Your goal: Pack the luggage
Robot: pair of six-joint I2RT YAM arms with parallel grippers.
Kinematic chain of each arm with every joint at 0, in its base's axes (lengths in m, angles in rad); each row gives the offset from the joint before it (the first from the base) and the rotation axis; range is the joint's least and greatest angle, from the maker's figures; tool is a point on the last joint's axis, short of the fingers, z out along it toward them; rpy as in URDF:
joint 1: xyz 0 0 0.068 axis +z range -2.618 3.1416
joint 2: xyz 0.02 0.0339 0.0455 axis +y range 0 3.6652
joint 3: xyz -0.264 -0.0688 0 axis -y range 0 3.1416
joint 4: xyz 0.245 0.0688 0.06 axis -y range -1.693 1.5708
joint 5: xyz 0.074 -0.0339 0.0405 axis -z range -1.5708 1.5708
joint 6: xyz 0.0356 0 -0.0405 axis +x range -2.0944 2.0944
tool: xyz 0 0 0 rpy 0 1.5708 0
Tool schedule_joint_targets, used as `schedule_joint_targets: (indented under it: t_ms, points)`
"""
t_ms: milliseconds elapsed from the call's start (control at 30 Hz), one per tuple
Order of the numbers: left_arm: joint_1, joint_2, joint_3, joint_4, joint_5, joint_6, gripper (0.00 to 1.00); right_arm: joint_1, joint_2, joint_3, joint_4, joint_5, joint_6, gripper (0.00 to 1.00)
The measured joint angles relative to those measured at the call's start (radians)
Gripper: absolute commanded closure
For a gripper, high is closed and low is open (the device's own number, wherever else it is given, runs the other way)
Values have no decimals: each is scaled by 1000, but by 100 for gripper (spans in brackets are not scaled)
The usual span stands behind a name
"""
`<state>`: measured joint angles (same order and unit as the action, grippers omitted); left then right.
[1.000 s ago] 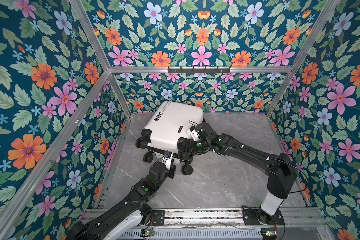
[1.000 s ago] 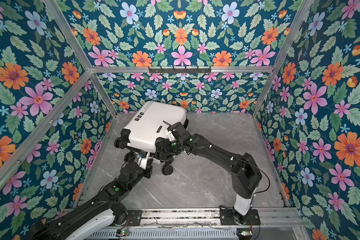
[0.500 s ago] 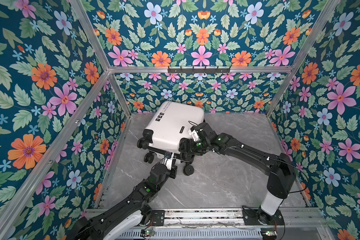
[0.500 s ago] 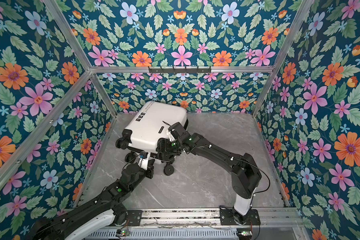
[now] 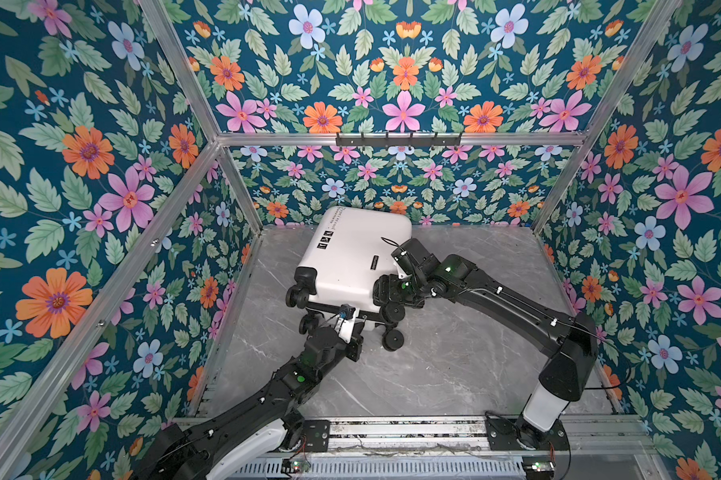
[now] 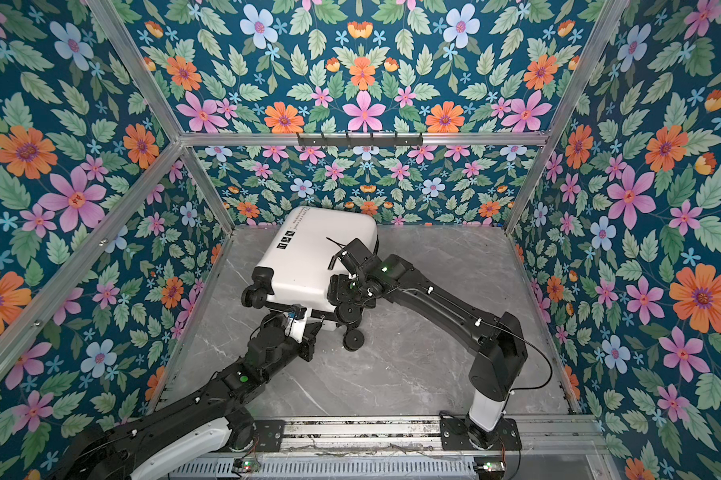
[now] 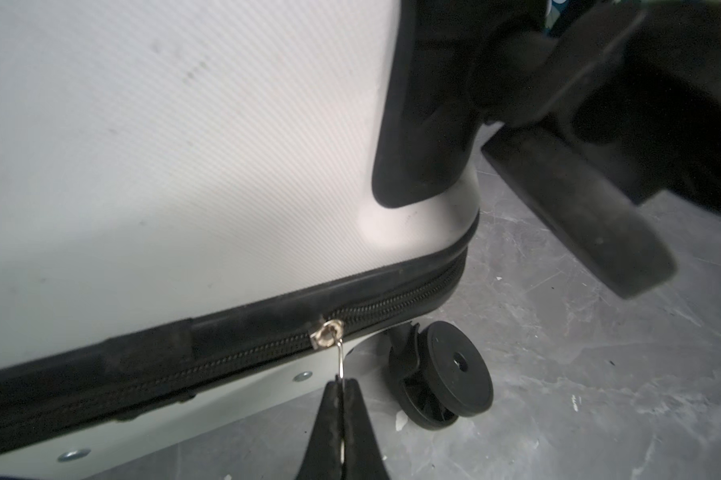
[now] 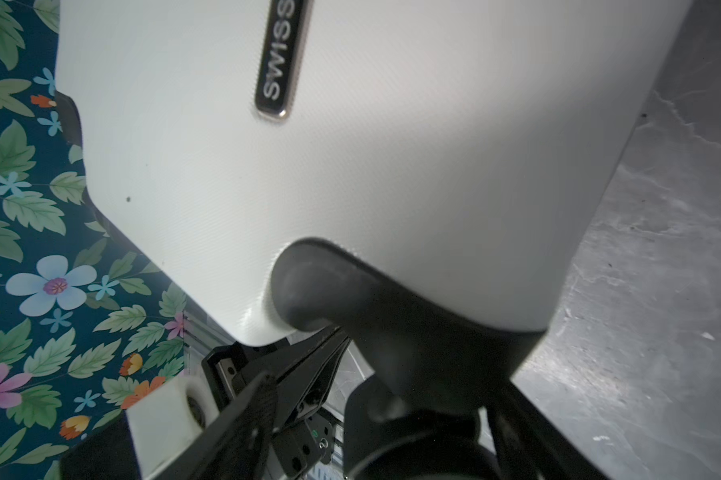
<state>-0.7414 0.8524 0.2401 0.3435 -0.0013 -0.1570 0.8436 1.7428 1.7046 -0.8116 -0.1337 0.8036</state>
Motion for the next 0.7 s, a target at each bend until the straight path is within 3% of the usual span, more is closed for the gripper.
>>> schedule_joint_targets:
  t_ms: [133, 367, 533, 700]
  points:
    - [0, 20, 5, 2, 11, 4, 100, 15, 16, 32, -82, 45, -21, 21]
    - [-2, 45, 18, 22, 47, 8, 100, 16, -46, -56, -156, 137, -29, 16]
    - [-3, 51, 23, 24, 53, 8, 100, 16, -102, -84, -148, 145, -46, 15]
    - [-2, 53, 26, 26, 53, 11, 100, 34, -65, -3, -166, 143, -77, 16]
